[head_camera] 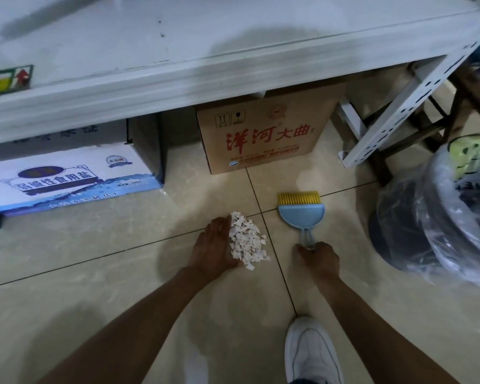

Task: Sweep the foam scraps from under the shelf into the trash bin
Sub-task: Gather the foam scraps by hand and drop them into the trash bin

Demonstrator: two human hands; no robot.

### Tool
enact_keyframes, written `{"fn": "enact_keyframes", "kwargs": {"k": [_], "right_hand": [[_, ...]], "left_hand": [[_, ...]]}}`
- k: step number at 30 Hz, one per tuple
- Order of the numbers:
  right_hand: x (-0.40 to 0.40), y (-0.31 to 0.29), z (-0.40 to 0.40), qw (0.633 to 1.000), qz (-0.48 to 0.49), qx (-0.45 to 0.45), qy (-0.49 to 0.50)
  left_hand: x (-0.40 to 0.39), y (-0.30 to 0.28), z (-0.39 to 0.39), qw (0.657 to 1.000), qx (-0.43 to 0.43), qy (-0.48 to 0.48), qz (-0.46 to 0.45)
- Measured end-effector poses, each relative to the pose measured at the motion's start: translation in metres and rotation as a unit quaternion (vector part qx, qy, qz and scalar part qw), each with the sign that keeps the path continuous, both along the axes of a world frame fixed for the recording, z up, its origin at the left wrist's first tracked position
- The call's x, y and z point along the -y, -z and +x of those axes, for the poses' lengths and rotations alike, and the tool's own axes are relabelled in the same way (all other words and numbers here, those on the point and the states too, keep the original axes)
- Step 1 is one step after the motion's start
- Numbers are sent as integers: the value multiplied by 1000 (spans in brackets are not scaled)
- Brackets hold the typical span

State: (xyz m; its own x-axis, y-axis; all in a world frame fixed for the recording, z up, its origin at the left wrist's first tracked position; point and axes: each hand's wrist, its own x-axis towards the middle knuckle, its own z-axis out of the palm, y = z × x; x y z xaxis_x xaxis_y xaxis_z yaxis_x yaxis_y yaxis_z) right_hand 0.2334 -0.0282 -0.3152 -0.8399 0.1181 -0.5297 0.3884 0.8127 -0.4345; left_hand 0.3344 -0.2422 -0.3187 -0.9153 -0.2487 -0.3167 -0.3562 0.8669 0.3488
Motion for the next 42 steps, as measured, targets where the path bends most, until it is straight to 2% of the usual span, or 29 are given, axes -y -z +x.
{"fn": "enact_keyframes", "kwargs": {"k": [4, 6, 9, 11, 13, 17, 21, 25, 29, 35, 38, 42], "right_hand": [[-10, -10, -8, 989, 93, 5, -114], [-12, -18, -6, 980, 119, -26, -159], [2, -26, 7, 950, 59, -128, -280], [20, -23, 24, 920, 13, -110, -376], [38, -18, 39, 899, 26, -64, -432], [55, -6, 46, 918, 38, -34, -394], [69, -3, 34, 926, -43, -64, -369], [76, -4, 23, 907, -55, -58, -414], [74, -8, 10, 881, 7, -50, -470], [90, -17, -16, 847, 56, -24, -529], [89, -17, -19, 821, 44, -26, -568], [78, -15, -14, 807, 26, -33, -588]], "left_hand": [[2, 0, -6, 1000, 13, 17, -6], [4, 0, -9, 999, 22, 24, -12], [8, -4, -15, 998, 41, 40, -13], [12, -6, -21, 996, 52, 65, -14], [16, -7, -26, 995, 58, 86, -10], [22, -5, -30, 990, 59, 124, 14], [15, -2, -18, 988, 13, 142, 52], [7, 0, -3, 993, -25, 72, 86], [5, 2, 2, 997, 11, -25, 66], [16, -6, -21, 997, 58, 18, 57], [21, -5, -19, 996, 46, 48, 64], [27, -4, -2, 992, 15, 84, 93]]}}
